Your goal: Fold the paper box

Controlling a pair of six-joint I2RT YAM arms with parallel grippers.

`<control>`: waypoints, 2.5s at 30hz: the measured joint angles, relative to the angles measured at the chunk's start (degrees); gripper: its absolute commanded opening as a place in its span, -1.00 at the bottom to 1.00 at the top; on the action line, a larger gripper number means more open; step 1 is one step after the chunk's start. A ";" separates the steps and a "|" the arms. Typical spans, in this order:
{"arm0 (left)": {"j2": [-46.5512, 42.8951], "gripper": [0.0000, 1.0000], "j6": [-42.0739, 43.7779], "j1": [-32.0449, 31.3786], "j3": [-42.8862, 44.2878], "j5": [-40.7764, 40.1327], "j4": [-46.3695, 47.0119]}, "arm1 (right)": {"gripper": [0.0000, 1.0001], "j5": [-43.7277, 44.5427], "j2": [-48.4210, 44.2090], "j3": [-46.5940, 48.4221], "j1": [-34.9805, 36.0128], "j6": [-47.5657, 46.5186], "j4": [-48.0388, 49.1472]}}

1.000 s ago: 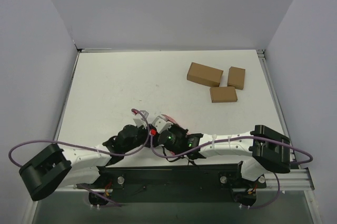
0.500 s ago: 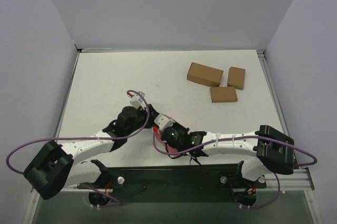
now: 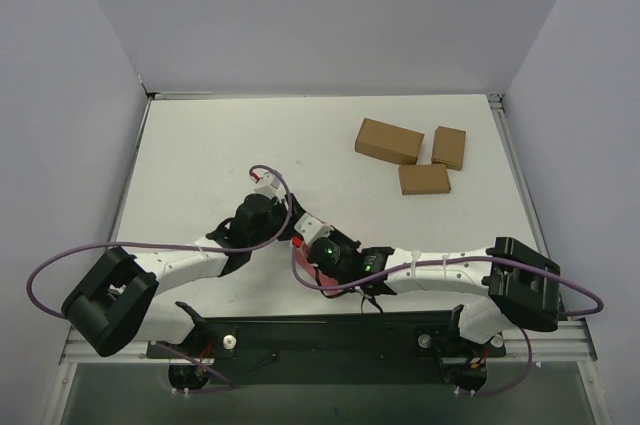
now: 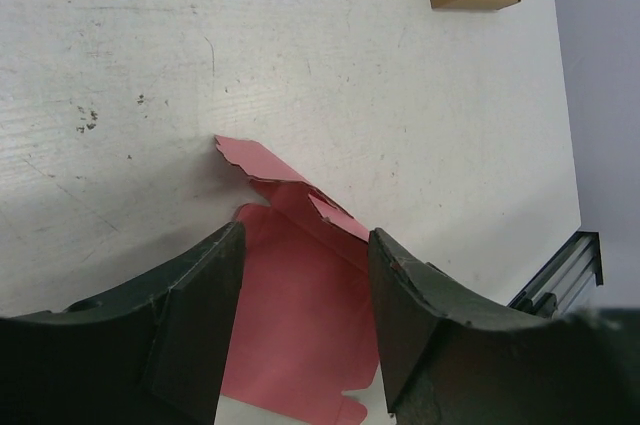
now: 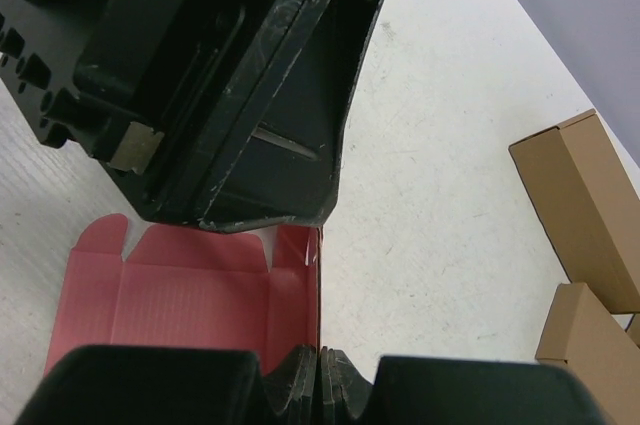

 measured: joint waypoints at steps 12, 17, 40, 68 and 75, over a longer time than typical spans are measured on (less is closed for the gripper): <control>0.98 0.29 -1.33 0.00 0.59 0.35 0.50 | -1.00 -0.17 0.00 0.00 -0.46 0.00 -0.04; 0.98 0.33 -3.04 0.00 0.59 -1.22 0.55 | -1.00 -0.20 0.00 0.00 -0.46 0.00 -0.04; 4.76 -0.46 -9.46 -1.03 0.46 -2.64 7.45 | -1.00 -0.22 0.00 0.00 -0.66 -0.02 -0.11; 8.22 -0.42 -12.72 -7.45 -3.98 -8.85 18.21 | -1.00 0.57 0.00 0.02 -2.40 -0.46 -1.57; 10.05 -0.14 -12.24 -8.72 -4.70 -1.38 20.02 | -1.00 0.70 -0.11 0.02 -3.10 -0.39 -1.18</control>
